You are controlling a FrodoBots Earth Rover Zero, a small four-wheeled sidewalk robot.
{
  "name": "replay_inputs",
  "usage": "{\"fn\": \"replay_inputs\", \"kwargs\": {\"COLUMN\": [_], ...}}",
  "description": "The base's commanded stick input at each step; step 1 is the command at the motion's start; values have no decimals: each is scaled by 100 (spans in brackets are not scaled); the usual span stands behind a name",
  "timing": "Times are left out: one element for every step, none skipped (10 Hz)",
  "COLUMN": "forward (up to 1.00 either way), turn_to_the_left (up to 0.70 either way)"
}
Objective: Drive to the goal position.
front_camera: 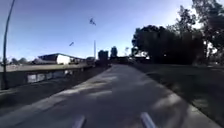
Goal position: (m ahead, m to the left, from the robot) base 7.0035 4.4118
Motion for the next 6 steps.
{"fn": "replay_inputs", "kwargs": {"forward": [98,98,98,98,98,98], "turn_to_the_left": [-39,-38,-13,0,0,0]}}
